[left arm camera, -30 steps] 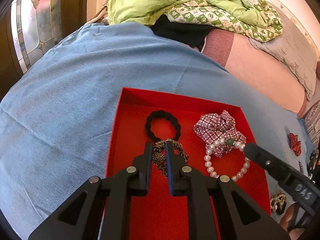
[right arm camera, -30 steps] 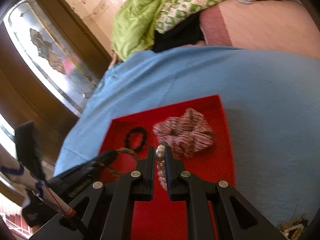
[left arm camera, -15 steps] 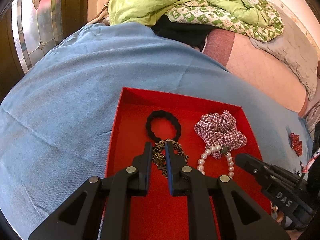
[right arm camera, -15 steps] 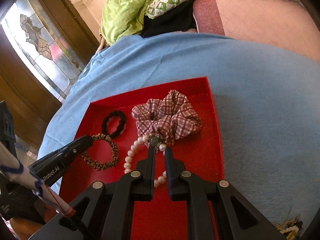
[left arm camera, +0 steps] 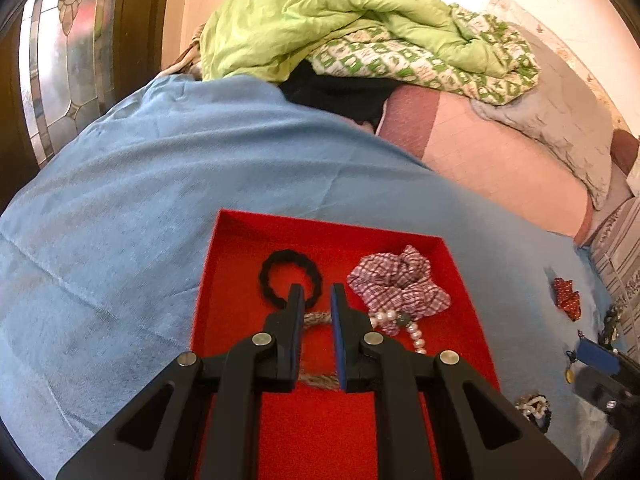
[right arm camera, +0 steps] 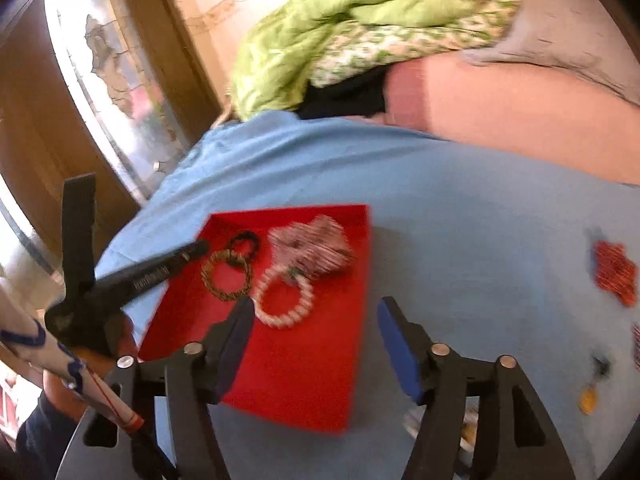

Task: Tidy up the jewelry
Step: 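Open the right tool to drop the pearl bracelet while the left tool releases the leopard bracelet, then move the right tool to the gold pendant and grasp its black cord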

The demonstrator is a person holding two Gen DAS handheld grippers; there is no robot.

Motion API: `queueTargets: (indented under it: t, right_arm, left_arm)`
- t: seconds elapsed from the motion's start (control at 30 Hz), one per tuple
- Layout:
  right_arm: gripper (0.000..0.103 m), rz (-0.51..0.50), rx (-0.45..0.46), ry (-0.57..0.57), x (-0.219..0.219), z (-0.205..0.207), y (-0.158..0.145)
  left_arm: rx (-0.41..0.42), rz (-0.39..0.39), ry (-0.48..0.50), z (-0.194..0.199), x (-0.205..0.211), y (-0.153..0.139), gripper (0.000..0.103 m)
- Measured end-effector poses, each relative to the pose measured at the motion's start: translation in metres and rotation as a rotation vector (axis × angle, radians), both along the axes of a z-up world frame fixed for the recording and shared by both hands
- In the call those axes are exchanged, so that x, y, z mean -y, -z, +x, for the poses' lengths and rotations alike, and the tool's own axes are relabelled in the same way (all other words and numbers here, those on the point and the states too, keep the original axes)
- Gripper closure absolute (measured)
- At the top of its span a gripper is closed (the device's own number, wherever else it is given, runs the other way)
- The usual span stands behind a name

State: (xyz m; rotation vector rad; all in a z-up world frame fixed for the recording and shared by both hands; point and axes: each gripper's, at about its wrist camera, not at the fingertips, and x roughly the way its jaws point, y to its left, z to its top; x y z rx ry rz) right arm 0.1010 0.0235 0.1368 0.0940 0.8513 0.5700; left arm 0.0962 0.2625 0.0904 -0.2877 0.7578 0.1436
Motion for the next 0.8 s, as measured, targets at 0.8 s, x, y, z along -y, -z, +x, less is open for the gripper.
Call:
queueTargets:
  t: [0.8]
  right_arm:
    - [0.027, 0.105, -0.055, 0.485, 0.22, -0.058, 0.018]
  left_arm:
    - [0.068, 0.081, 0.223, -0.009, 0.094, -0.015, 0.09]
